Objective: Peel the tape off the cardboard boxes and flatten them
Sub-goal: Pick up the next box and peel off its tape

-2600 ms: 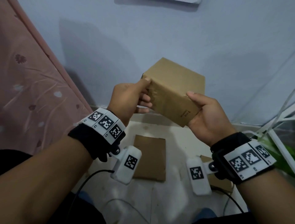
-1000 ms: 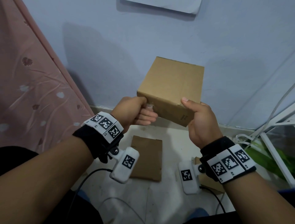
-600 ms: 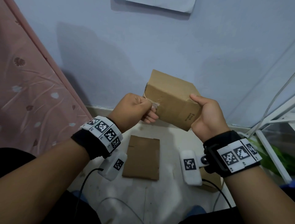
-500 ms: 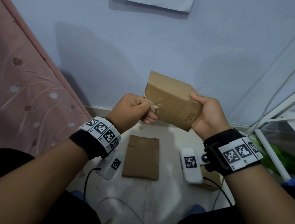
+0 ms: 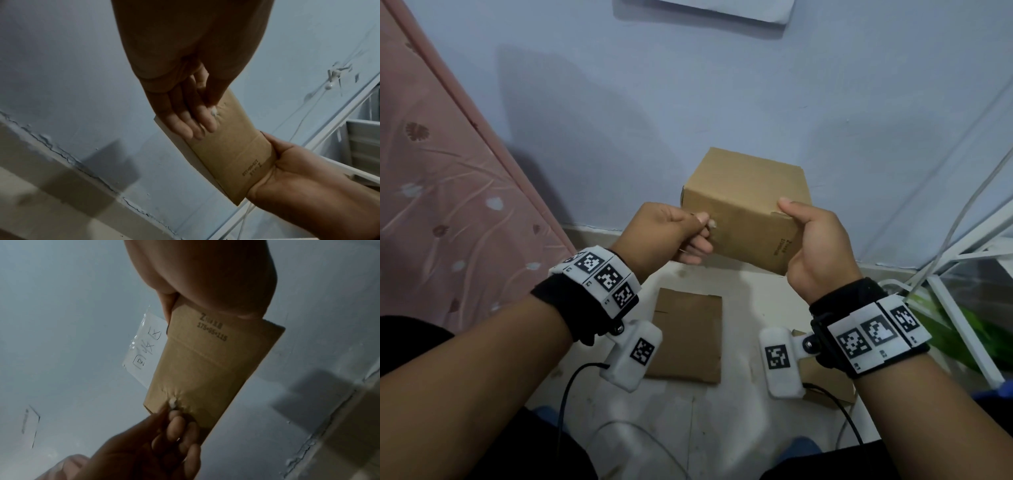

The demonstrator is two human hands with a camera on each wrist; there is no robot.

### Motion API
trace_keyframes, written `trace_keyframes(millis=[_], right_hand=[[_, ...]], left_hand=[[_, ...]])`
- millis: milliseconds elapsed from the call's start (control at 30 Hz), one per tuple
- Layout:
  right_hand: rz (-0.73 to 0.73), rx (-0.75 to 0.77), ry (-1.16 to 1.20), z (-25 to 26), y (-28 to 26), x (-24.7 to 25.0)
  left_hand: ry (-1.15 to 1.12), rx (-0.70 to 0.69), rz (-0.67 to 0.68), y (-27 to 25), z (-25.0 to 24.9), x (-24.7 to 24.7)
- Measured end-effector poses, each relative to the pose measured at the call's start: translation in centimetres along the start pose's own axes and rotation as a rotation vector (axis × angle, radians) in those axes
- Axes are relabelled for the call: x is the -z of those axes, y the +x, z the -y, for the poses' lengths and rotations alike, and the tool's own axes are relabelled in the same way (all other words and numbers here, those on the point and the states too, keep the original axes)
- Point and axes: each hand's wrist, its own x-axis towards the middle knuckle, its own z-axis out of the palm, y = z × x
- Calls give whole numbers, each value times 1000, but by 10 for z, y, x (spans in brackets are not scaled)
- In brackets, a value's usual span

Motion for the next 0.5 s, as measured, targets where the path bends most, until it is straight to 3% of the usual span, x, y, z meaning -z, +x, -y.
trace_keyframes(millis=[167, 333, 500], right_hand=[[-21, -57, 29, 2, 2, 3], [-138, -78, 20, 9, 5, 6], [-181, -100, 15, 8, 4, 7]], left_hand=[[42, 7, -11, 2, -1, 3], [295, -145, 58, 0, 1, 5], [341, -202, 132, 4, 5, 9]])
